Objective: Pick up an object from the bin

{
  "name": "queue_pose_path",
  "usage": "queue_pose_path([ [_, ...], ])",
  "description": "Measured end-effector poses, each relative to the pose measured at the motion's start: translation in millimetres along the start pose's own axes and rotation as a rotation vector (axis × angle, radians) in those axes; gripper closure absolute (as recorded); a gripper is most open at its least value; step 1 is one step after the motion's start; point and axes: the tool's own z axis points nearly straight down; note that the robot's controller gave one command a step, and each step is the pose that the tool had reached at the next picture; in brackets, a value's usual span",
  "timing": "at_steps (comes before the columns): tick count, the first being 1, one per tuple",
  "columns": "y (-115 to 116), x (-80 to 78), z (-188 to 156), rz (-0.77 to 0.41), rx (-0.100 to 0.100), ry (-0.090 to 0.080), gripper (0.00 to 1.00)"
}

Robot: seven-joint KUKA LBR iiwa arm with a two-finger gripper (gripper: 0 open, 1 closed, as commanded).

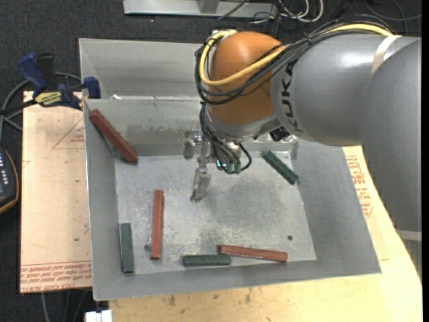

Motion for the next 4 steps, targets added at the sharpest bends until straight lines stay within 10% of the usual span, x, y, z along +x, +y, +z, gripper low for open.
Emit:
queue_pose_path([
  [1,67.3,27.1,108.3,-0.192,0.000,-0.001,0.00],
  [2,65.2,24.3,104.6,-0.188,0.000,-0.007,1.00],
  [3,65.0,24.3,104.7,-0.187,0.000,-0.007,0.00],
  [4,17.9,-50.9,49.6,-0.093,0.001,-0.018,0.00],
])
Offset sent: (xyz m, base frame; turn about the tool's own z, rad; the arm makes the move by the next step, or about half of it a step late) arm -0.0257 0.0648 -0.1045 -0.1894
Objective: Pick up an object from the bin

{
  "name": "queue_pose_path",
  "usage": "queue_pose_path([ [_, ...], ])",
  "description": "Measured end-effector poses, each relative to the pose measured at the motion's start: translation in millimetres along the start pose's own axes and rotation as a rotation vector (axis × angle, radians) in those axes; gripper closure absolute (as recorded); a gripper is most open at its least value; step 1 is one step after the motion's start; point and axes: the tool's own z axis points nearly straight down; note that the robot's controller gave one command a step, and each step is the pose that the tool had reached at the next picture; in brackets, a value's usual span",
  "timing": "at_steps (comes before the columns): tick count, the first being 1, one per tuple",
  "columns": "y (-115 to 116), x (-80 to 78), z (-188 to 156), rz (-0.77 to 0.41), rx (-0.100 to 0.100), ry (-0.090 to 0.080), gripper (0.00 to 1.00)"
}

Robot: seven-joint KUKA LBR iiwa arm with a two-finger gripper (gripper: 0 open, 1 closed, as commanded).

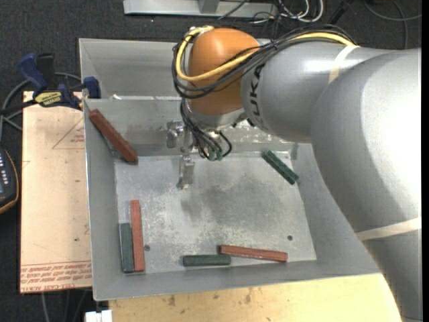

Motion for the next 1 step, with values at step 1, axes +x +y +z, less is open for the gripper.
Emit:
queue_pose_path([
  [1,-37.3,122.7,19.5,0.161,0.001,0.018,0.00],
])
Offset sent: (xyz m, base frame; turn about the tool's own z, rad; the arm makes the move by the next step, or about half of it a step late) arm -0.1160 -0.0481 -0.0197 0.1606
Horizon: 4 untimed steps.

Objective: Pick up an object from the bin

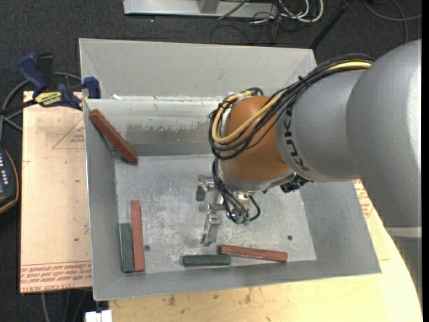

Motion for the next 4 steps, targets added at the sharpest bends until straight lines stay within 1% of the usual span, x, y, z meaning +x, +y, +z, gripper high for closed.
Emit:
queue_pose_path([
  [1,-20.7,60.4,-36.0,-0.070,-0.001,-0.004,0.00],
  [2,-18.4,54.0,32.3,-0.115,-0.003,-0.016,0.00],
  [3,-18.9,56.8,31.6,-0.116,-0.002,-0.006,1.00],
  [4,10.1,53.8,-111.8,-0.178,-0.003,-0.016,1.00],
])
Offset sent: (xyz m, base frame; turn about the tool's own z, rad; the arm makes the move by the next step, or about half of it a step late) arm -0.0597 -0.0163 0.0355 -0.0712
